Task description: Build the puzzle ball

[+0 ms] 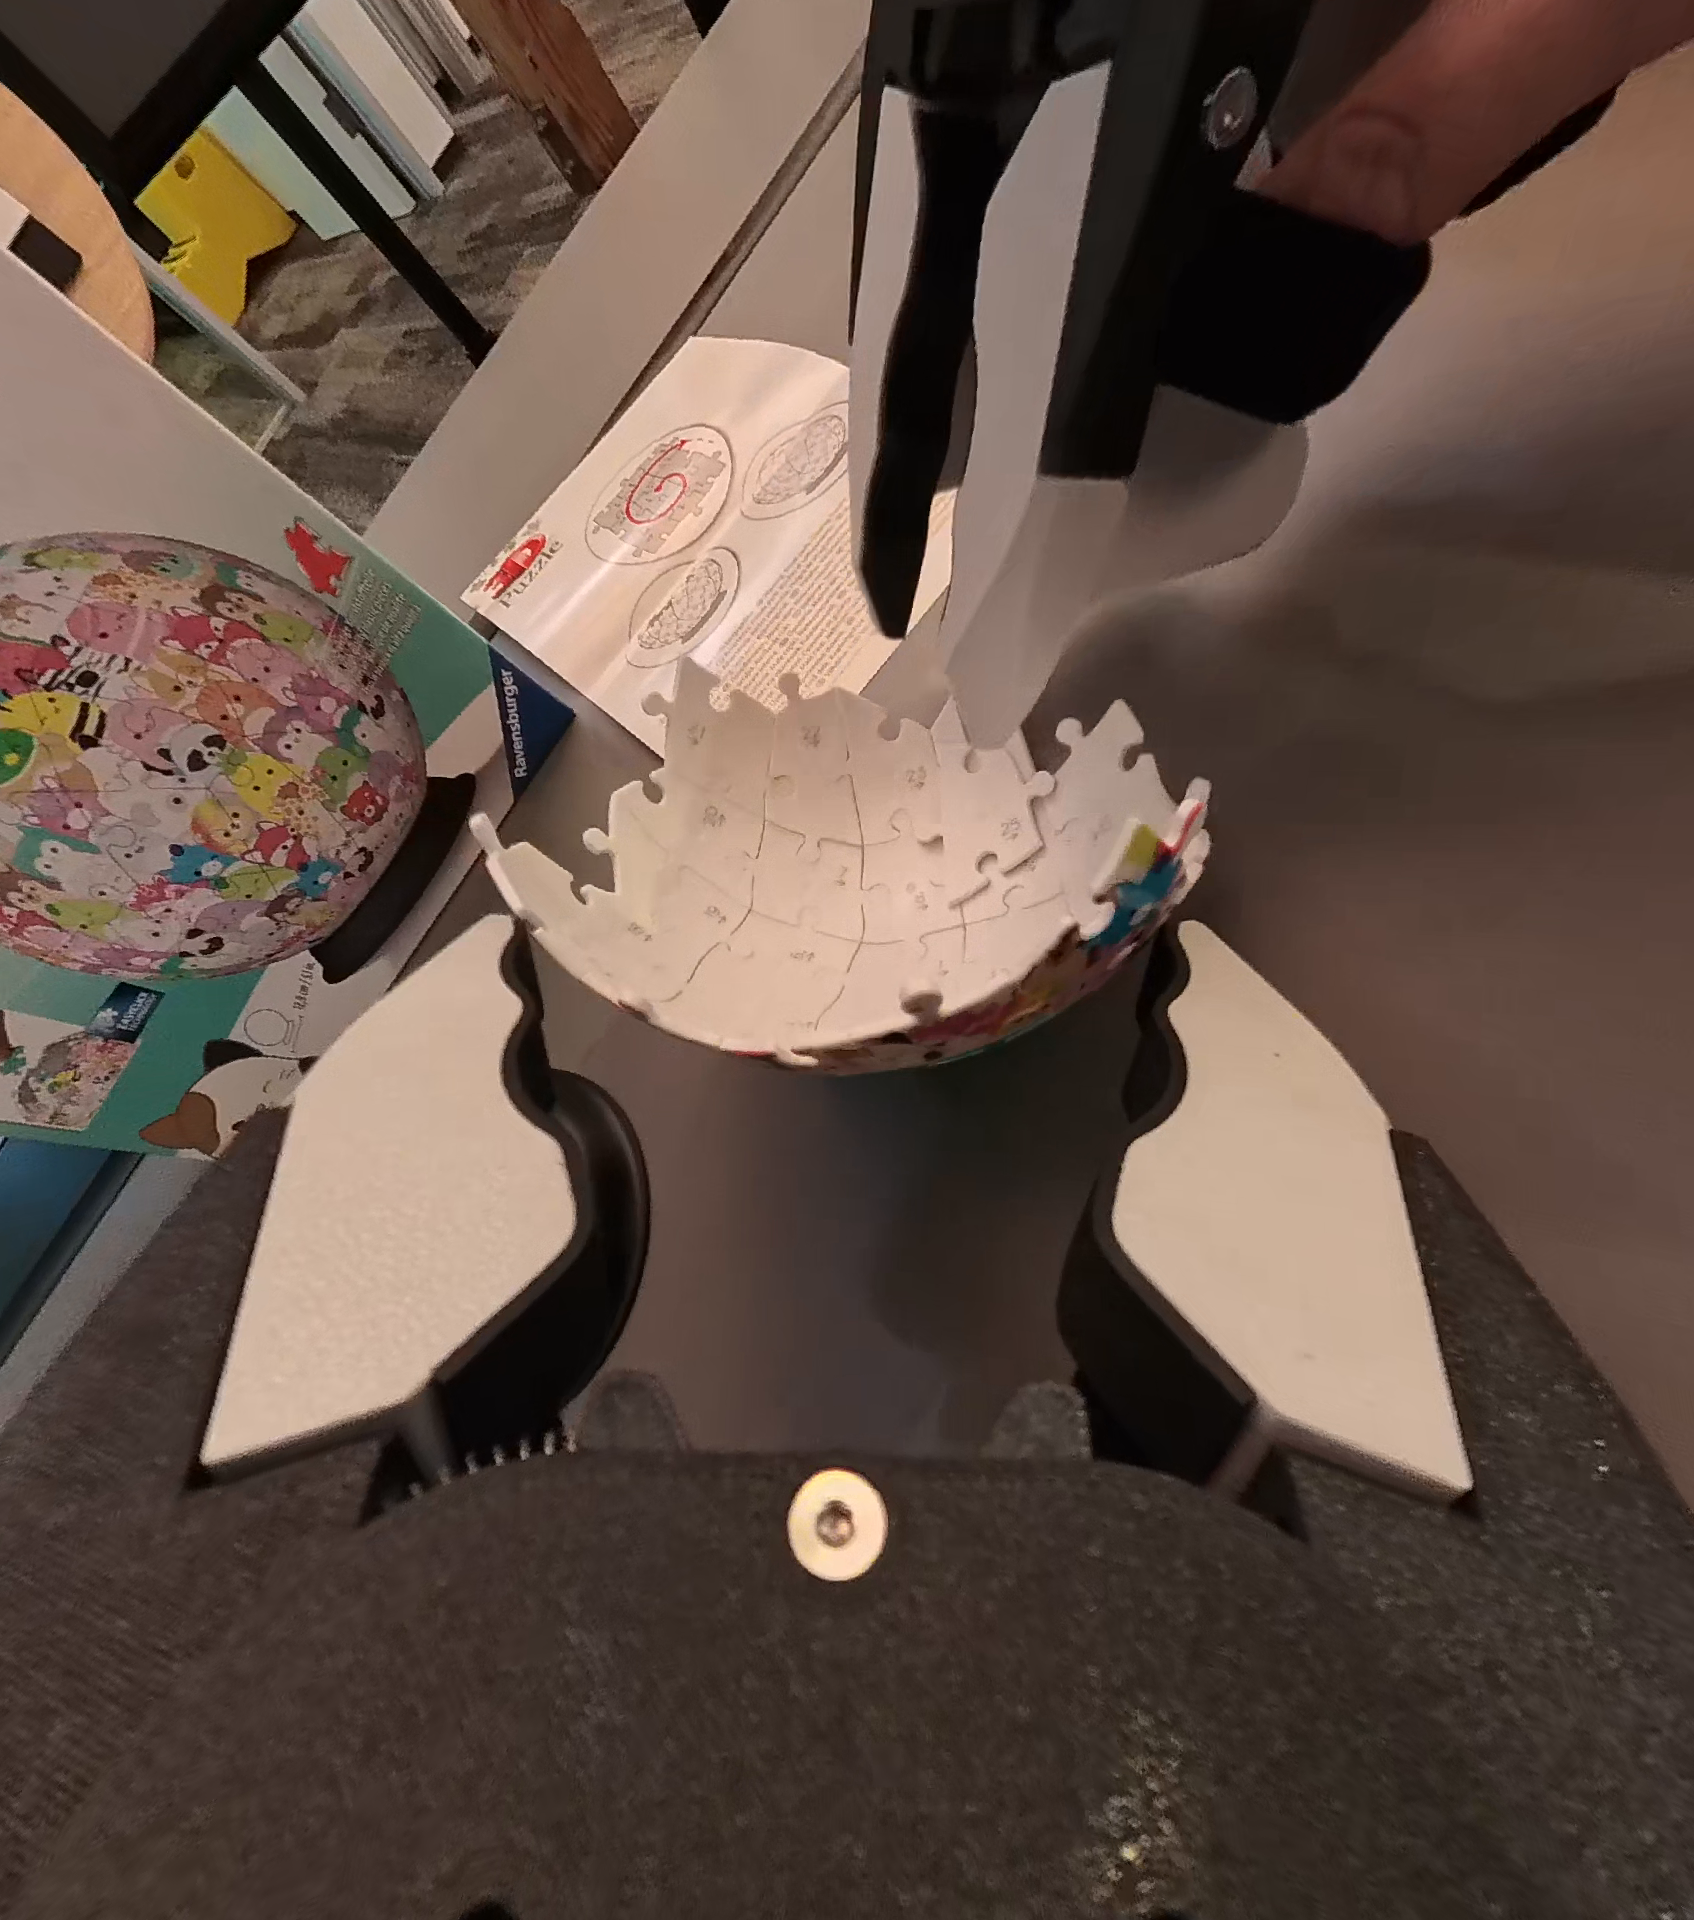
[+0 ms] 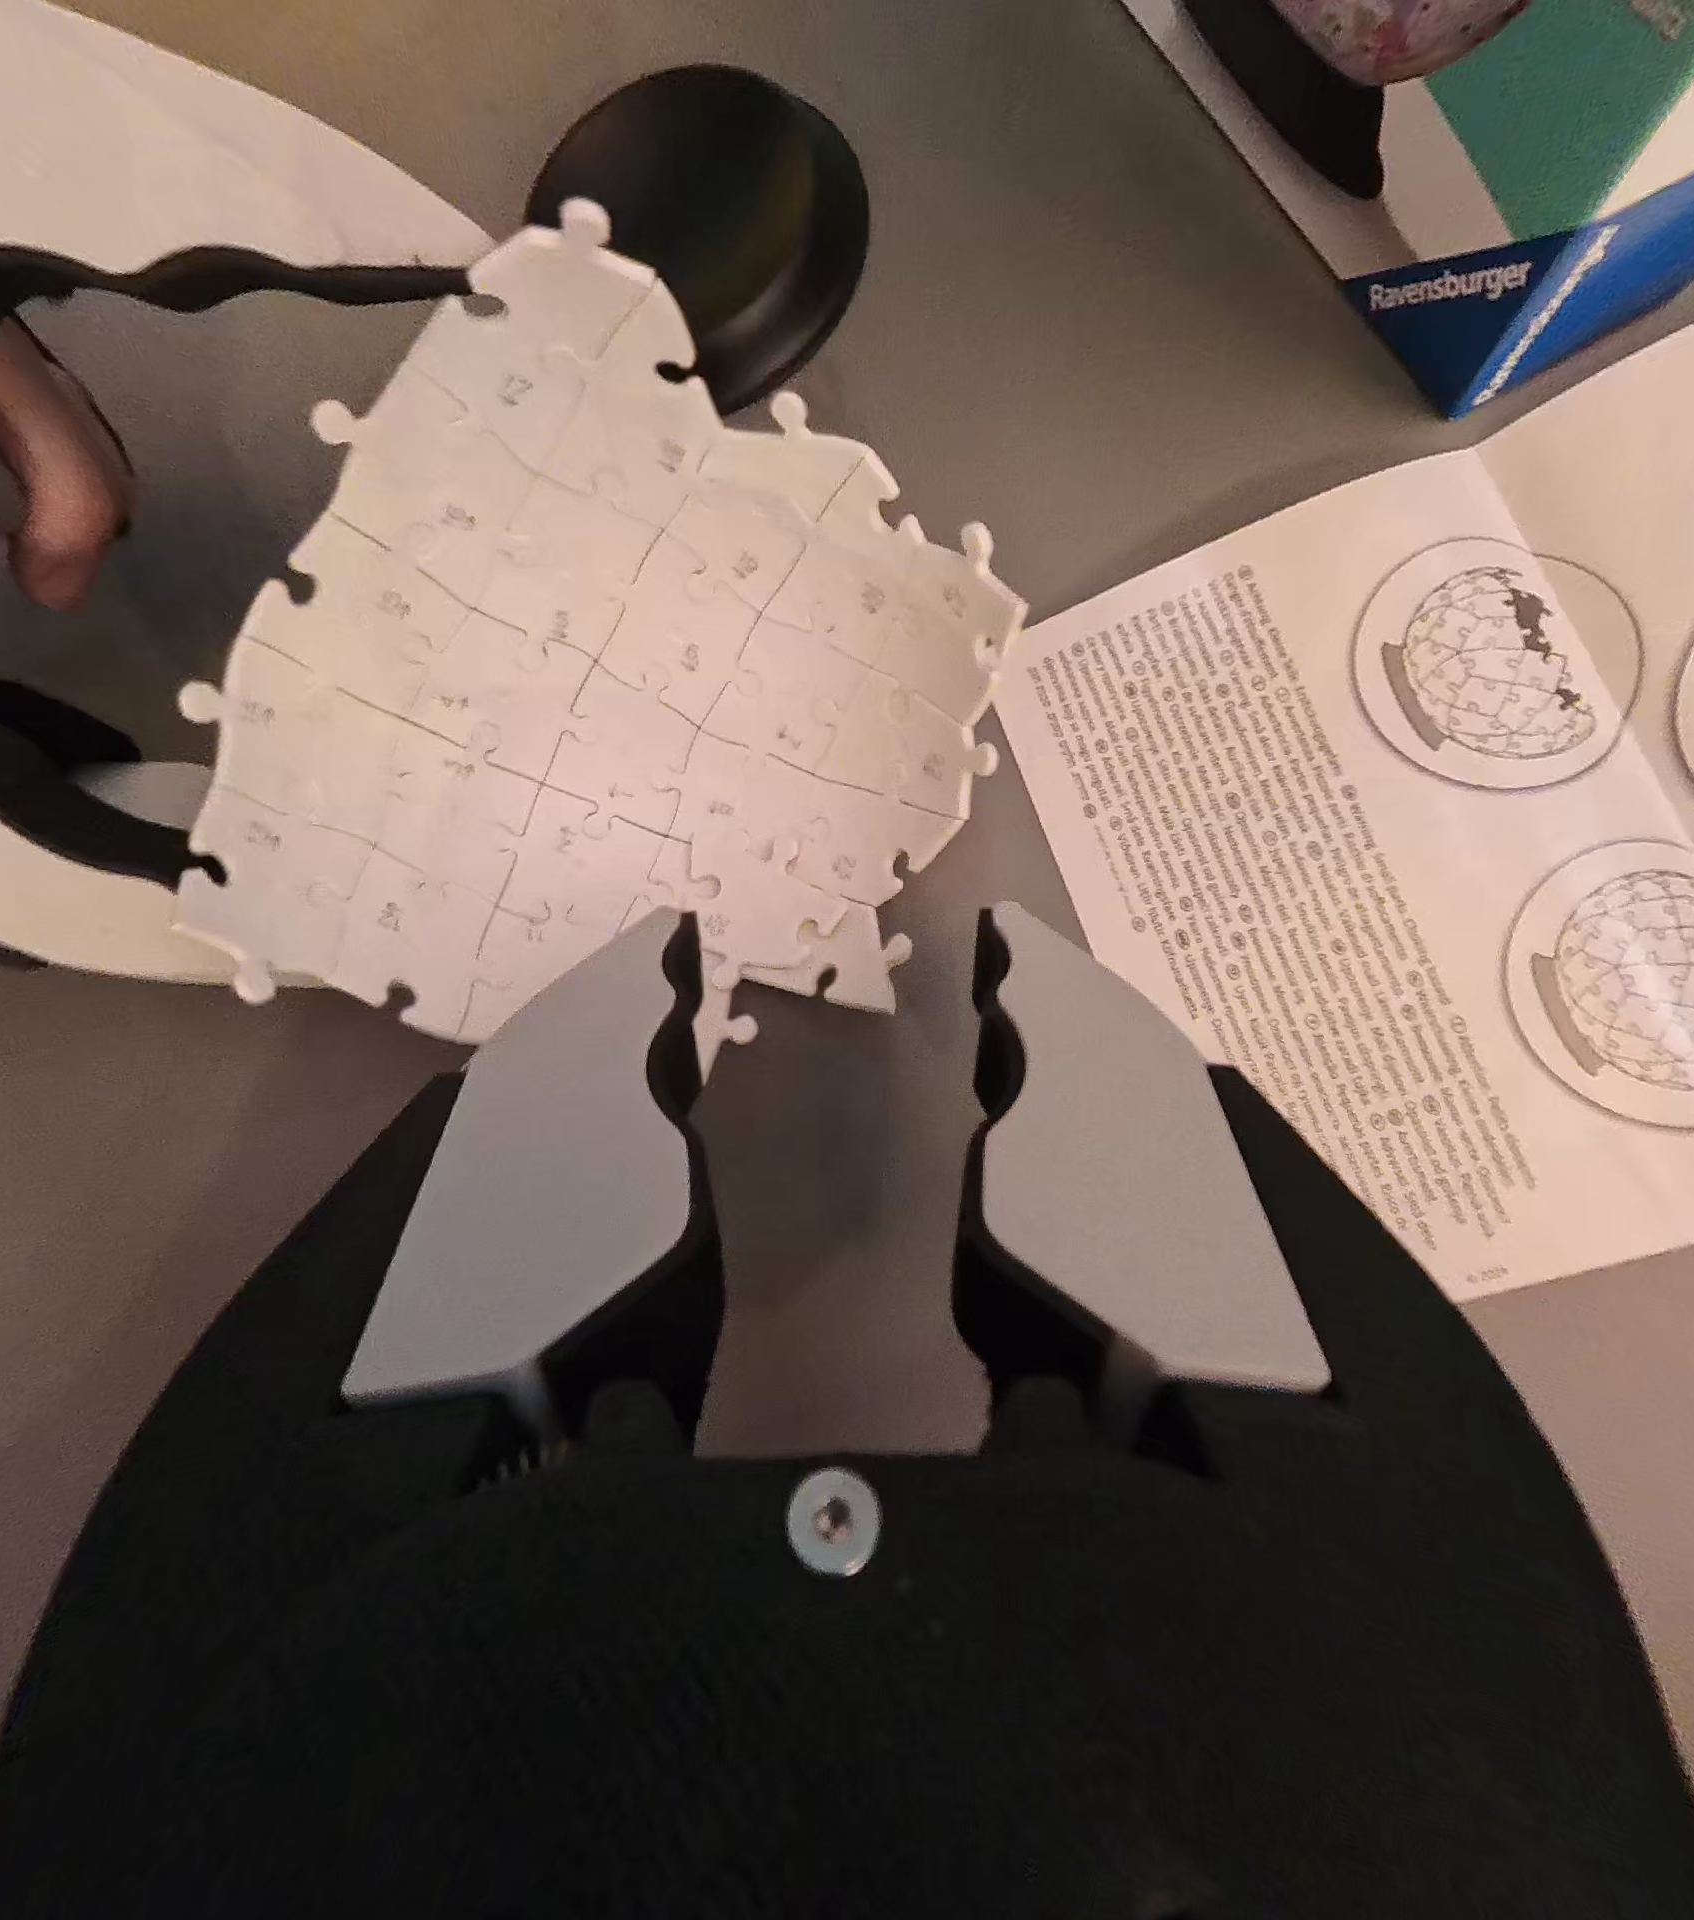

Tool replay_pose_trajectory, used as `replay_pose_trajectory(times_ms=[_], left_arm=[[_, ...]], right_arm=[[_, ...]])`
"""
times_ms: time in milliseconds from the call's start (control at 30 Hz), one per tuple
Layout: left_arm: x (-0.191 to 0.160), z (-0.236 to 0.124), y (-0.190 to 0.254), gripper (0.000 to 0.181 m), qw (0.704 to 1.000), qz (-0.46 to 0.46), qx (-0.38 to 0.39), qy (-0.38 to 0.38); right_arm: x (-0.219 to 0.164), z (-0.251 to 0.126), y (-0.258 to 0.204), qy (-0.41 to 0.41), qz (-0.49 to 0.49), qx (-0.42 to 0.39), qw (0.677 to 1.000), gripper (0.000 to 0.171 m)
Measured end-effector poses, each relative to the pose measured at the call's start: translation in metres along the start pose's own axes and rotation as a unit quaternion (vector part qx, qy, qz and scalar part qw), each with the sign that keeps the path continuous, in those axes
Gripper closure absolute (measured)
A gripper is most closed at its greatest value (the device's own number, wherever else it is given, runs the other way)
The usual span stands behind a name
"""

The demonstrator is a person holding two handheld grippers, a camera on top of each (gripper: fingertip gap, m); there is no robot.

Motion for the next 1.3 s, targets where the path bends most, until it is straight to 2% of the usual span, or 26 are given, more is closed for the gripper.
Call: replay_pose_trajectory(times_ms=[233, 433, 533, 667, 867, 1167, 1300], left_arm=[[0.003, 0.000, 0.001, 0.073, 1.000, 0.003, 0.003, 0.000], [0.007, -0.001, 0.002, 0.073, 1.000, 0.012, 0.011, 0.000], [0.007, -0.001, 0.002, 0.073, 1.000, 0.014, 0.013, 0.000], [0.006, -0.001, 0.002, 0.073, 1.000, 0.014, 0.013, 0.000], [0.005, 0.000, 0.002, 0.073, 1.000, 0.011, 0.011, -0.001], [0.005, 0.001, 0.002, 0.074, 1.000, 0.006, 0.006, -0.001], [0.005, 0.001, 0.002, 0.074, 1.000, 0.007, 0.005, -0.002]], right_arm=[[-0.003, 0.019, -0.003, -0.066, 0.047, -0.022, 0.996, 0.111], [-0.003, 0.021, 0.002, -0.088, 0.025, -0.068, 0.993, 0.110], [0.001, 0.022, -0.006, -0.079, 0.028, -0.042, 0.996, 0.107], [-0.001, 0.024, -0.004, -0.100, 0.014, -0.068, 0.993, 0.106], [-0.003, 0.021, -0.004, -0.102, 0.003, -0.067, 0.993, 0.123], [-0.008, 0.012, 0.007, -0.092, 0.017, -0.074, 0.993, 0.130], [-0.008, 0.010, 0.009, -0.085, -0.007, -0.077, 0.993, 0.133]])
Point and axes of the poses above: each gripper's, where its closed fingertips meet, z out along the fingers, x out of its top, y = z × x across the jaws, the point moved 3 cm from there along -z, back along the fingers, and after that the axes turned 14 degrees about -y, right-handed, at the moved point
